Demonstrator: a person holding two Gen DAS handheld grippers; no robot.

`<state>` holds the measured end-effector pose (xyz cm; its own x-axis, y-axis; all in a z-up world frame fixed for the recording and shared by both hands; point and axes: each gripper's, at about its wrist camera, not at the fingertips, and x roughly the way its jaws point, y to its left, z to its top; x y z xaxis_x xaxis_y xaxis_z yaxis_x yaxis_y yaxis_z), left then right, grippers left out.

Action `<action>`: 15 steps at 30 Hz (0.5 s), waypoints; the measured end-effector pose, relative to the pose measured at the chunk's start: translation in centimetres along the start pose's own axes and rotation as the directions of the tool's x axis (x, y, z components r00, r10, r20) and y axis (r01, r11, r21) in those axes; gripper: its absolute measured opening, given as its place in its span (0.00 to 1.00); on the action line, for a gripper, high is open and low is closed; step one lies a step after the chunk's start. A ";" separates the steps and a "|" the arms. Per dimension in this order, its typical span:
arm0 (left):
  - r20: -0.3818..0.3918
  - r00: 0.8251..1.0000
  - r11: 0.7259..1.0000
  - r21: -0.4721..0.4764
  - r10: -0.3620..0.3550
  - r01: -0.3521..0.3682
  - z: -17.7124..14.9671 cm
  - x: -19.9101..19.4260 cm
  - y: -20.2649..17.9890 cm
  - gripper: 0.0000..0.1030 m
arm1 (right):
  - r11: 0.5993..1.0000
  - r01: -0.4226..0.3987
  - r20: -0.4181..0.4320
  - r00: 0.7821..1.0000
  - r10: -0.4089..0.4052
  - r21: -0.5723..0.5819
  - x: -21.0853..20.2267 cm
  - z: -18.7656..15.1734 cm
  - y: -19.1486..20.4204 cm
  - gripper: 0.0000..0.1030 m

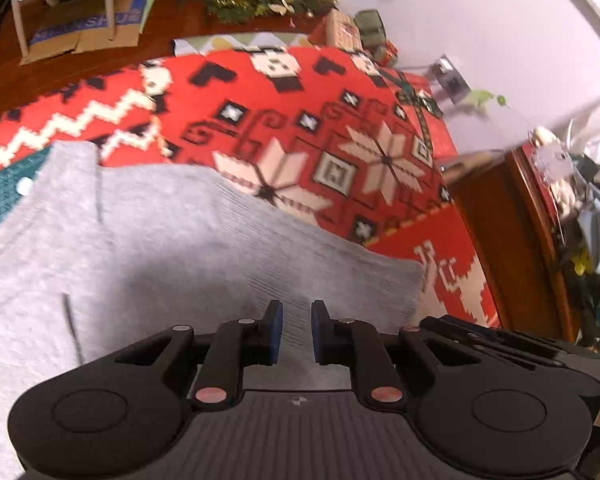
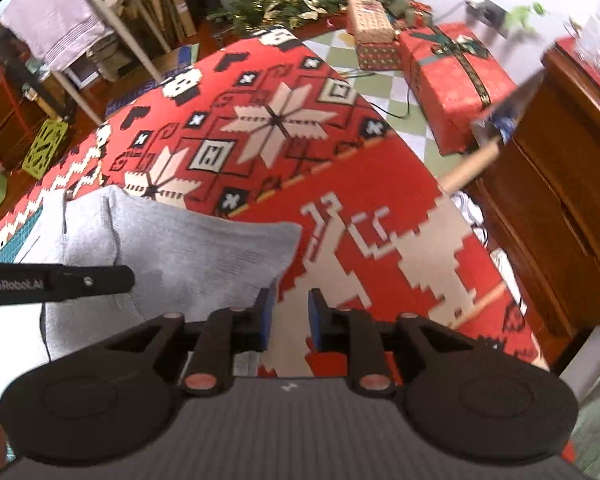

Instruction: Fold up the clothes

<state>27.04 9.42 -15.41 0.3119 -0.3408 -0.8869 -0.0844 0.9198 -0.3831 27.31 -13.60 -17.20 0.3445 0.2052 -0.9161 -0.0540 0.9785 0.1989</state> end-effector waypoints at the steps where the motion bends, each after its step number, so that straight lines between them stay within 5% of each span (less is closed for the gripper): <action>1: -0.009 1.000 1.000 0.004 0.002 -0.002 -0.1 0.2 -0.4 0.13 | 1.000 -0.009 -0.001 1.000 0.009 0.016 0.0 -0.2 -0.1 0.23; 15: -0.057 0.997 0.998 -0.032 0.043 -0.045 -1.6 -0.6 0.6 0.13 | 0.999 0.008 -0.005 1.000 -0.007 0.040 1.2 -1.9 2.7 0.30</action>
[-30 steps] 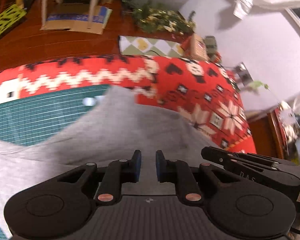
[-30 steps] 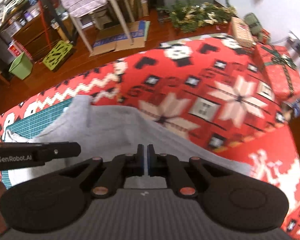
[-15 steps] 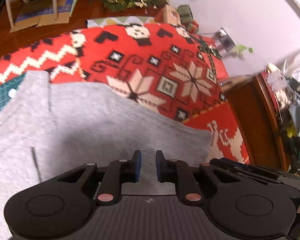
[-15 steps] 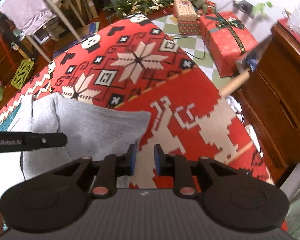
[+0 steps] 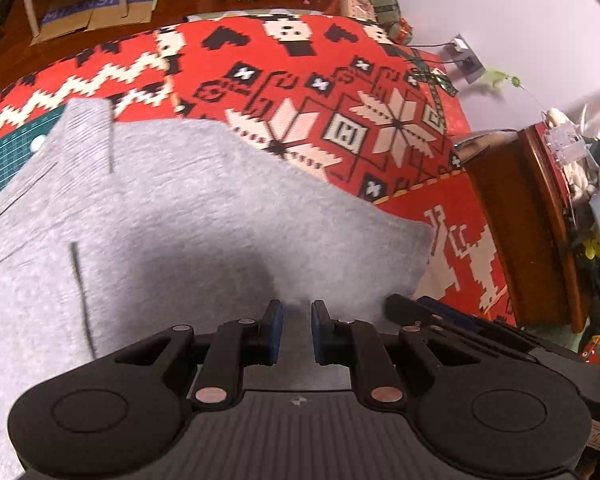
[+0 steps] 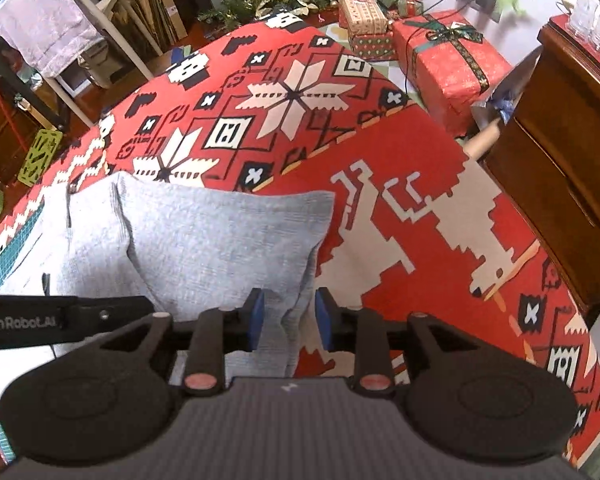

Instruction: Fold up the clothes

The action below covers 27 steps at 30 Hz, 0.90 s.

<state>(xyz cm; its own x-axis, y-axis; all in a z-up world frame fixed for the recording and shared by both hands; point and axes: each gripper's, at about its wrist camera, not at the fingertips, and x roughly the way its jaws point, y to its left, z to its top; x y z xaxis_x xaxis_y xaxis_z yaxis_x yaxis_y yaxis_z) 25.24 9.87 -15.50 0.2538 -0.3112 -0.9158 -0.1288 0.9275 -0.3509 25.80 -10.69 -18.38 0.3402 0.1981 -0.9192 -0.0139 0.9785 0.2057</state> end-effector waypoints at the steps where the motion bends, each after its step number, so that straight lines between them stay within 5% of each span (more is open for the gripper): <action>1: 0.002 1.000 1.000 -0.006 0.002 -0.002 -0.1 -0.2 0.3 0.13 | 1.000 -0.006 -0.009 1.000 0.006 0.008 0.0 0.0 0.1 0.30; 4: 0.006 1.000 1.000 -0.023 0.006 -0.005 -0.3 -0.7 1.1 0.13 | 1.000 0.015 -0.005 1.000 -0.015 -0.005 0.1 -0.2 0.7 0.28; 7: 0.010 1.000 0.999 -0.038 0.008 -0.008 -0.5 -1.1 1.9 0.13 | 0.999 0.034 -0.010 0.999 -0.034 -0.004 0.3 0.1 1.0 0.08; 10: 0.019 1.000 0.999 -0.051 0.013 -0.013 -0.7 -1.7 2.7 0.13 | 0.999 0.045 -0.007 0.999 -0.045 -0.001 0.1 0.4 1.2 0.03; 17: 0.061 0.998 0.995 -0.102 0.022 -0.016 -1.7 -4.7 5.5 0.13 | 0.990 0.002 0.065 0.998 0.007 -0.138 -3.4 0.9 5.5 0.03; 27: 0.126 0.989 0.977 -0.210 0.072 -0.045 -5.7 -11.8 13.0 0.13 | 0.931 -0.115 0.059 0.988 0.144 -0.346 -7.3 -1.5 17.9 0.03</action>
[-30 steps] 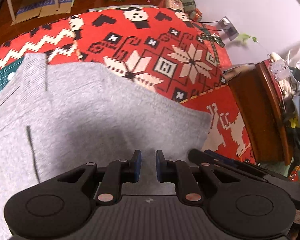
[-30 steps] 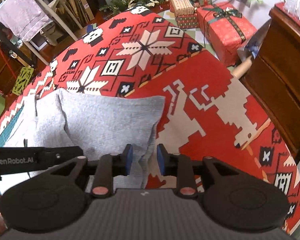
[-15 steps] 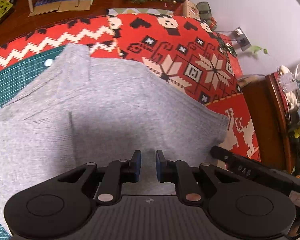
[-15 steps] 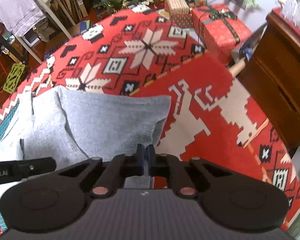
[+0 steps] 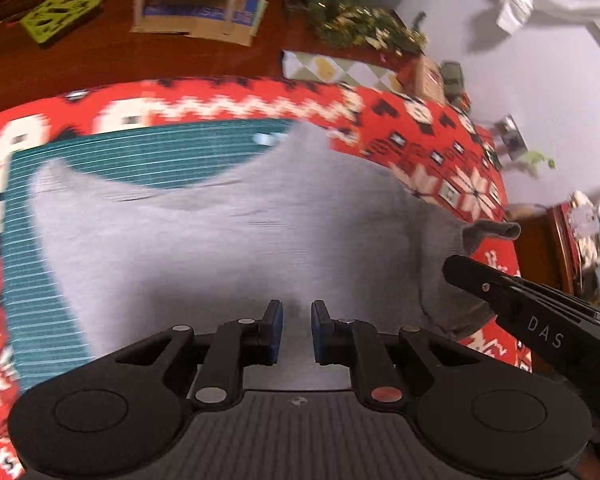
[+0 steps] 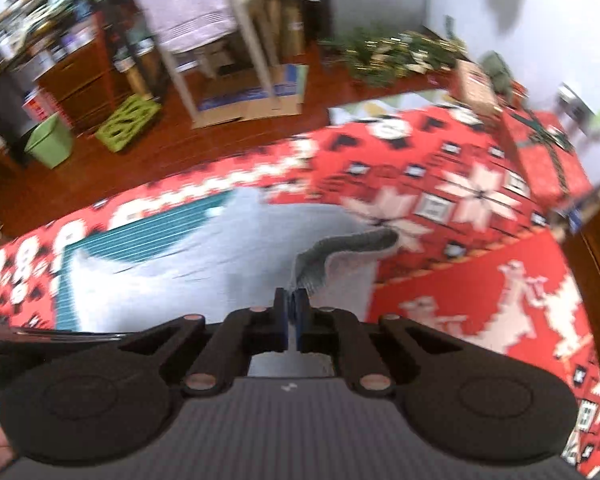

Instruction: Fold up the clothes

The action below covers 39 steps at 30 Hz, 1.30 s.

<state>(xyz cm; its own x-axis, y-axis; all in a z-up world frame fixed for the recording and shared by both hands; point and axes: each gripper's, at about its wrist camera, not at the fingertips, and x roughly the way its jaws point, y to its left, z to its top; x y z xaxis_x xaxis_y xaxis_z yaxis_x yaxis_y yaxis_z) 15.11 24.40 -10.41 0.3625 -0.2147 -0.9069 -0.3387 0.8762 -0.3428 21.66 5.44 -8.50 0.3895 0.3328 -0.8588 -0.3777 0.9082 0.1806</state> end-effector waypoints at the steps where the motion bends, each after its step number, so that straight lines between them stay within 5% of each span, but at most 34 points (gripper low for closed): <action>1: 0.003 1.000 1.000 -0.015 0.007 -0.007 -0.2 -0.6 1.1 0.14 | 1.000 -0.016 -0.011 1.000 0.015 -0.023 0.1 -0.1 1.4 0.03; 12: 0.036 0.998 0.982 -0.179 0.060 -0.053 -4.1 -5.7 11.7 0.14 | 0.961 -0.106 -0.086 0.992 0.087 -0.255 1.3 -3.4 14.5 0.03; 25: 0.044 0.997 0.959 -0.280 0.068 -0.053 -6.6 -6.3 15.9 0.19 | 0.910 -0.158 -0.156 0.982 0.105 -0.382 4.5 -5.9 19.5 0.09; 36: 0.050 0.998 0.969 -0.249 0.024 -0.011 -7.1 -6.3 14.5 0.19 | 0.943 -0.126 -0.211 0.975 0.062 -0.307 2.0 -7.0 15.9 0.11; 39: 0.060 0.998 0.982 -0.190 -0.002 0.013 -6.9 -5.5 12.6 0.28 | 0.954 -0.098 -0.236 0.971 0.030 -0.282 1.7 -7.3 13.8 0.12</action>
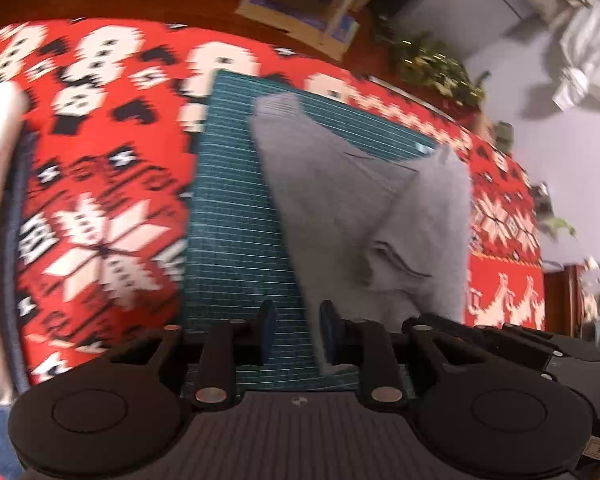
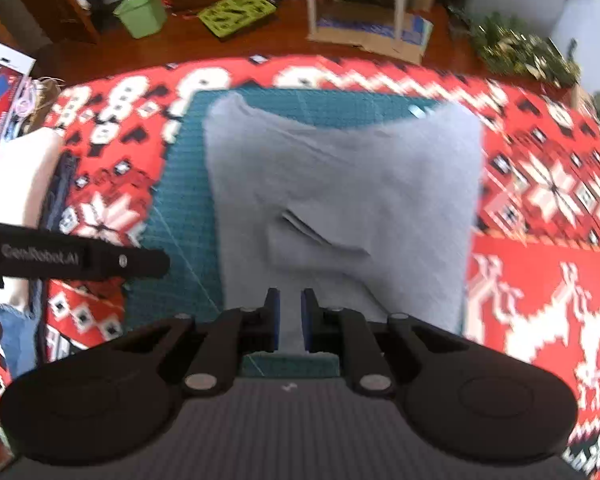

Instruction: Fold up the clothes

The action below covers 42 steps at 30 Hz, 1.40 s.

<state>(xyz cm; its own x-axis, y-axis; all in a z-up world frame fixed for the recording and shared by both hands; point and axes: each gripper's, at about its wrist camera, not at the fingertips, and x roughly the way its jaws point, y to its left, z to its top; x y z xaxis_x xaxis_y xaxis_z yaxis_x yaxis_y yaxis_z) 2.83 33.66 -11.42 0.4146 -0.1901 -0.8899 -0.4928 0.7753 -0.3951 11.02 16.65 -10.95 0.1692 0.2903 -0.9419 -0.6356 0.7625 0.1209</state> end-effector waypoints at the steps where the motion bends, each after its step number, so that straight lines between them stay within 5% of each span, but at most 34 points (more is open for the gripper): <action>1: 0.003 1.000 1.000 0.028 -0.006 0.005 -0.1 0.3 -0.7 0.29 | 1.000 0.011 -0.013 1.000 -0.011 0.010 0.0 -0.3 -0.7 0.12; 5: 0.017 1.000 0.983 0.180 0.018 -0.021 -0.8 2.2 -4.0 0.29 | 0.998 0.047 -0.048 0.998 -0.045 0.038 0.3 -1.2 -3.0 0.12; 15: 0.073 0.990 0.885 0.444 0.124 -0.143 -1.6 6.7 -7.8 0.29 | 0.994 0.069 -0.073 0.995 -0.063 0.083 0.3 -2.6 -6.6 0.12; 19: 0.096 0.990 0.859 0.491 0.107 -0.141 -1.4 6.7 -8.6 0.14 | 0.993 0.072 -0.079 0.995 -0.065 0.095 0.3 -2.7 -7.0 0.12; 24: 0.123 0.992 0.859 0.504 0.037 -0.095 -0.7 5.8 -9.8 0.14 | 0.992 0.068 -0.080 0.995 -0.059 0.110 0.3 -2.5 -7.2 0.13; 30: 0.123 0.989 0.834 0.535 0.078 -0.132 -0.7 7.5 -10.2 0.14 | 0.992 0.061 -0.086 0.995 -0.051 0.115 0.5 -2.4 -7.3 0.13; 38: 0.138 0.989 0.849 0.515 0.055 -0.120 -0.7 7.1 -10.1 0.04 | 0.991 0.065 -0.089 0.995 -0.054 0.118 0.8 -2.4 -7.7 0.13; 42: 0.093 0.996 0.892 0.448 0.014 -0.054 -0.4 5.5 -9.8 0.04 | 0.991 0.064 -0.078 0.995 -0.055 0.116 0.7 -2.2 -7.8 0.13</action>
<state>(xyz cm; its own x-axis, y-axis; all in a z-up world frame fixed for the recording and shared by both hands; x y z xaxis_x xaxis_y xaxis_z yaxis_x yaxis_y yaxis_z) 9.61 24.74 -12.54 0.4774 -0.1223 -0.8701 -0.1194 0.9721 -0.2021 14.43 9.61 -13.24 0.1444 0.2020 -0.9687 -0.5315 0.8416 0.0962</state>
